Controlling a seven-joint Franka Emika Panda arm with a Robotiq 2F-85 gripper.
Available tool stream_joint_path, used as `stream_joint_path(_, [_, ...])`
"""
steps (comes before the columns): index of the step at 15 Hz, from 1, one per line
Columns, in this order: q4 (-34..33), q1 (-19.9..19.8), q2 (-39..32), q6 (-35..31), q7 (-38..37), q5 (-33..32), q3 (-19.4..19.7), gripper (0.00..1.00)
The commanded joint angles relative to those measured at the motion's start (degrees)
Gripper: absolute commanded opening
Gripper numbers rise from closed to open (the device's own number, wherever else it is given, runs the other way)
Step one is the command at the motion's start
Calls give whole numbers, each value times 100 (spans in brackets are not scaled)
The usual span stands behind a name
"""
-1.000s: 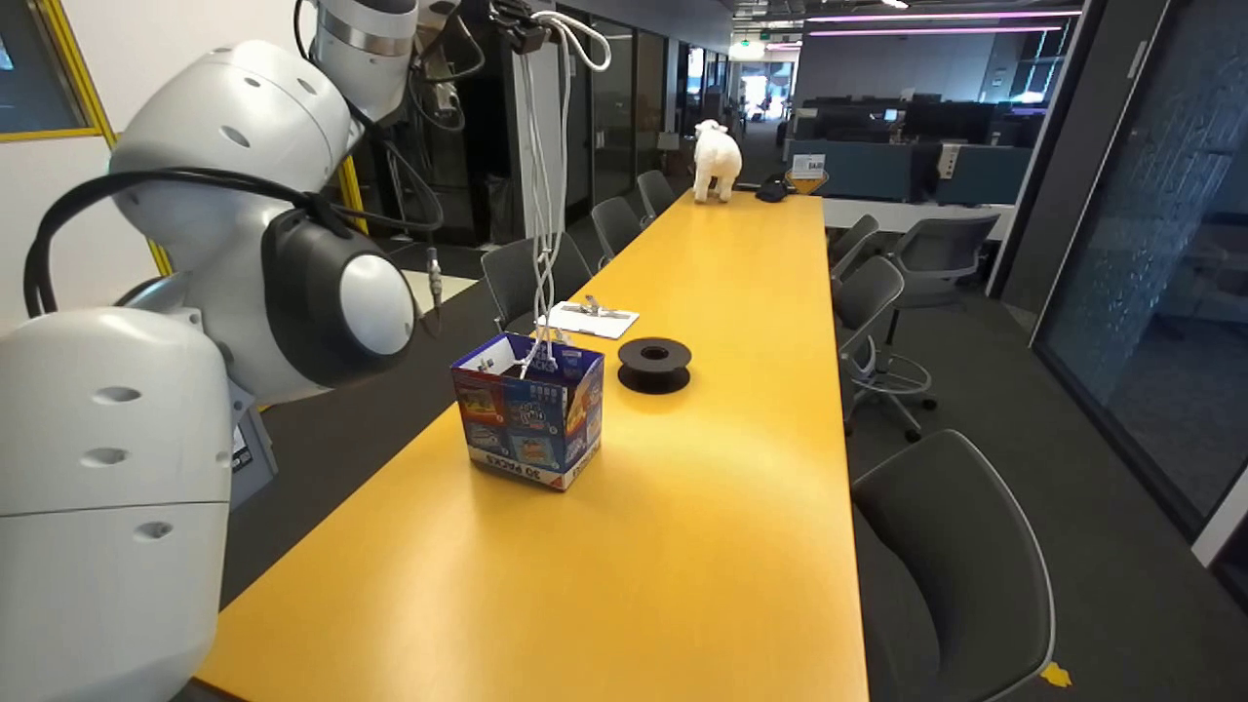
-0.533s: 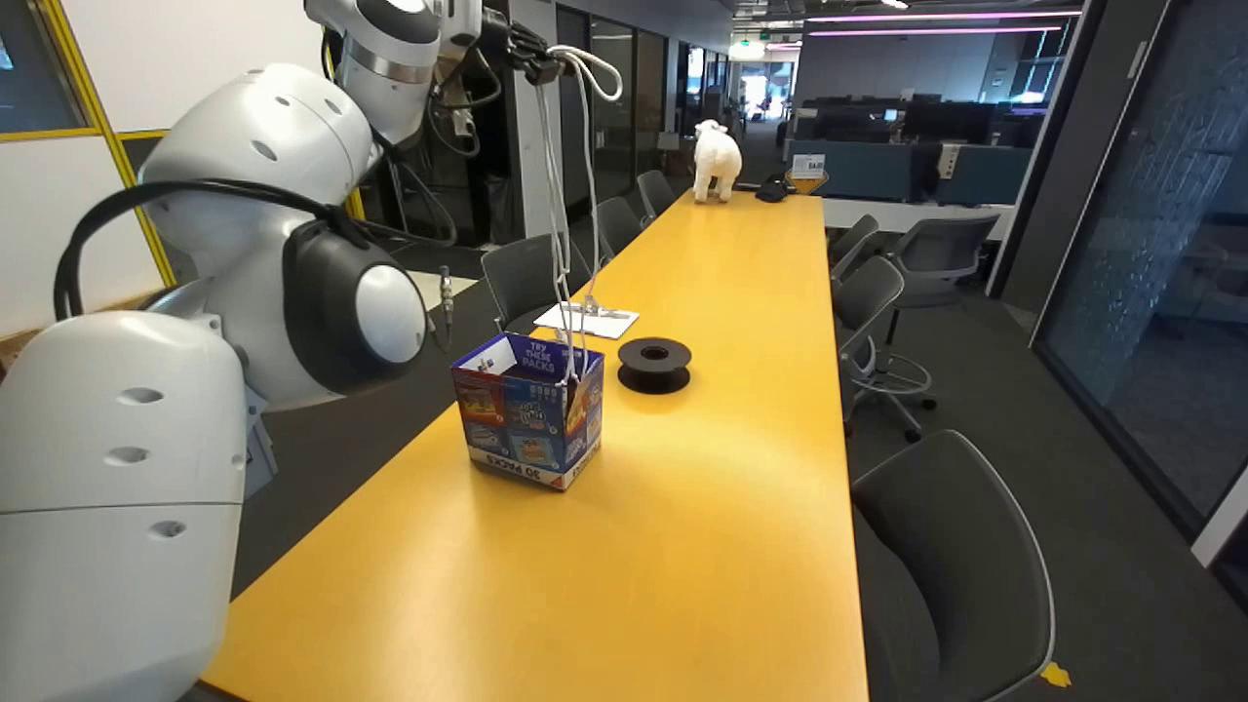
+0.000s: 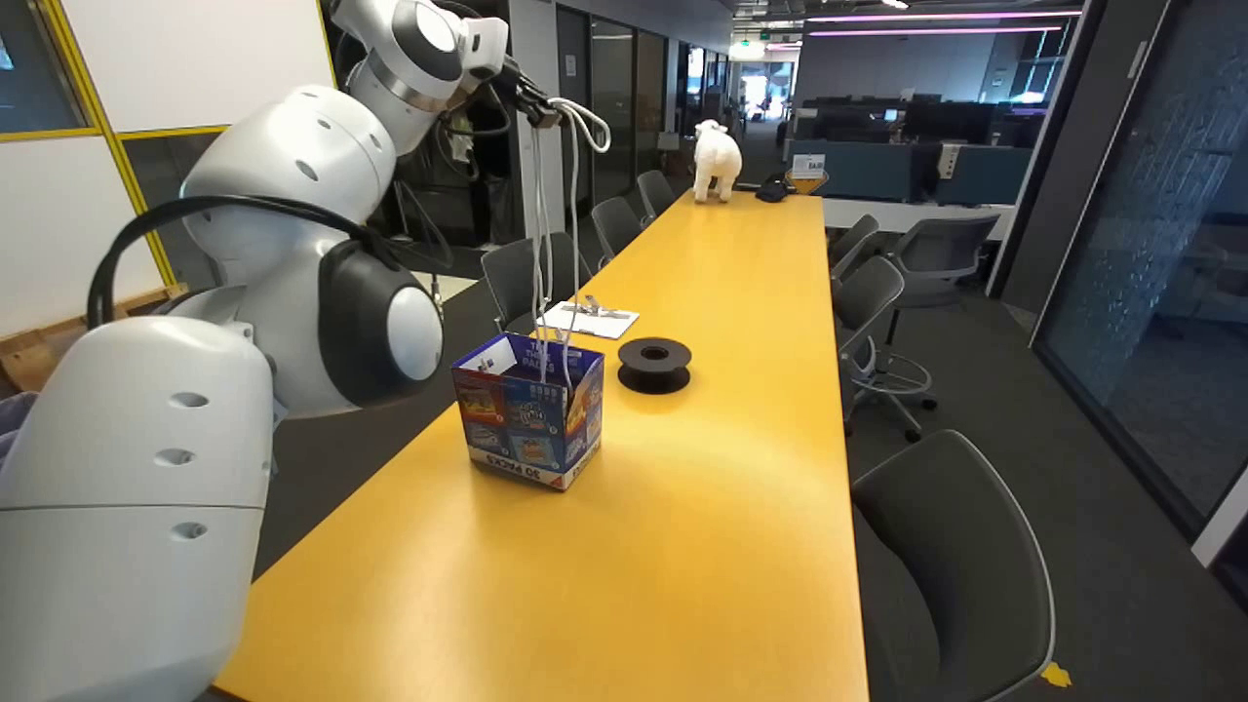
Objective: Place the two white ropes inside the blue box
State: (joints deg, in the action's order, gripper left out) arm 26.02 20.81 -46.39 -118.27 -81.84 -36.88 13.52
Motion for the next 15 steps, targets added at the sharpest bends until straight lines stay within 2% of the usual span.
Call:
stream_joint_path(1, [-204, -283, -112, 106, 682, 736, -252, 5])
stream_joint_path(8, [-176, -750, -390, 591, 1741, 2194, -611, 5])
stream_joint_path(15, [-171, -740, -690, 1140, 2274, 2688, -779, 5])
